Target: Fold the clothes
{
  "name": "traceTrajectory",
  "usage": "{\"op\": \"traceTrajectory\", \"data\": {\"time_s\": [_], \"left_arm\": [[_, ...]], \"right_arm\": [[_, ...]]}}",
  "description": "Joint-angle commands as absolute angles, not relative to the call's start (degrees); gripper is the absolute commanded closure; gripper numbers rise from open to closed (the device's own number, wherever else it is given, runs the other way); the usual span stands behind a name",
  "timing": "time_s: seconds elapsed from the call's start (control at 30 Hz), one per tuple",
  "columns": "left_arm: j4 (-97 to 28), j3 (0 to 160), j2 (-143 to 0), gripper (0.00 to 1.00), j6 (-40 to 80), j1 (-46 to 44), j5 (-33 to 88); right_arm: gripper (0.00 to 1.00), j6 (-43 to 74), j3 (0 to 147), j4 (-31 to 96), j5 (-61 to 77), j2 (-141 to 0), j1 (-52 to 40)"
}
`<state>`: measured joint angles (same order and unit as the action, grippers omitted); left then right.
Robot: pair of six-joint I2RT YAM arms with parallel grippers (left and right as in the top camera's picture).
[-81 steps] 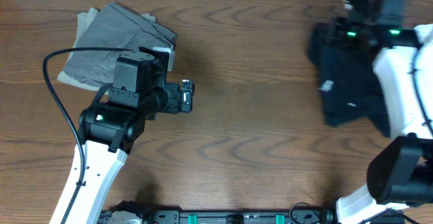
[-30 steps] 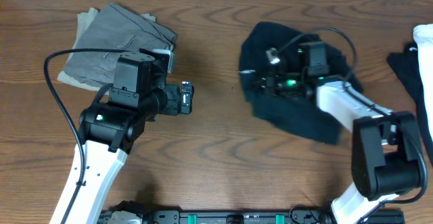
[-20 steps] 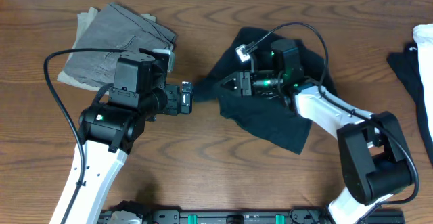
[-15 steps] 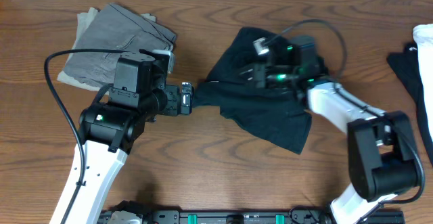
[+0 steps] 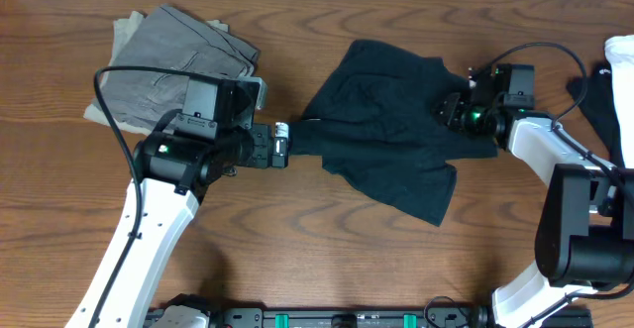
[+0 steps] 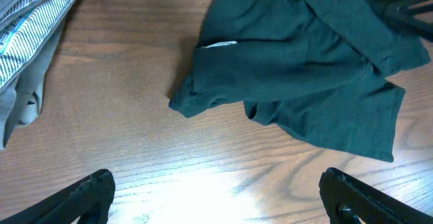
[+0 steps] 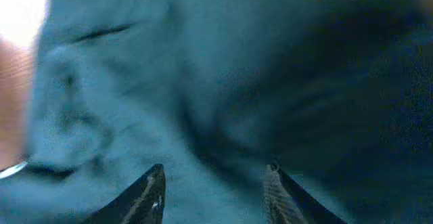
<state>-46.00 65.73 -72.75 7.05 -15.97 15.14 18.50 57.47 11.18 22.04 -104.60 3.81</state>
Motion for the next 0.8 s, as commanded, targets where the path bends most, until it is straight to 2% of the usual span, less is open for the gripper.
{"op": "traceTrajectory", "data": {"time_s": [0.0, 0.2, 0.27, 0.33, 0.6, 0.63, 0.7, 0.77], "left_arm": [[-45.6, 67.0, -73.0, 0.02, 6.1, -16.1, 16.1], [-45.6, 67.0, -73.0, 0.02, 6.1, -16.1, 16.1], [-45.6, 67.0, -73.0, 0.02, 6.1, -16.1, 16.1], [-45.6, 67.0, -73.0, 0.02, 6.1, -16.1, 16.1], [-45.6, 67.0, -73.0, 0.02, 6.1, -16.1, 16.1], [-45.6, 67.0, -73.0, 0.02, 6.1, -16.1, 16.1], [-45.6, 67.0, -73.0, 0.02, 6.1, -16.1, 16.1], [-45.4, 67.0, -73.0, 0.02, 6.1, -16.1, 16.1]], "right_arm": [[0.53, 14.0, 57.7, 9.1, 8.4, -104.7, 3.7], [0.48, 12.6, 57.7, 1.8, 1.3, -107.1, 4.1], [0.41, 12.5, 57.8, -1.0, 1.3, -108.2, 4.4], [0.4, 12.4, 58.5, -2.5, 1.3, -109.6, 4.9], [0.34, 9.1, 65.9, 0.2, 2.0, -117.2, 6.1], [0.35, 9.1, 66.9, 1.0, 2.0, -117.6, 6.1], [0.46, 8.4, 68.3, 3.1, 2.1, -117.9, 6.0], [0.64, 7.6, 69.1, 5.8, 1.8, -117.9, 6.1]]}}
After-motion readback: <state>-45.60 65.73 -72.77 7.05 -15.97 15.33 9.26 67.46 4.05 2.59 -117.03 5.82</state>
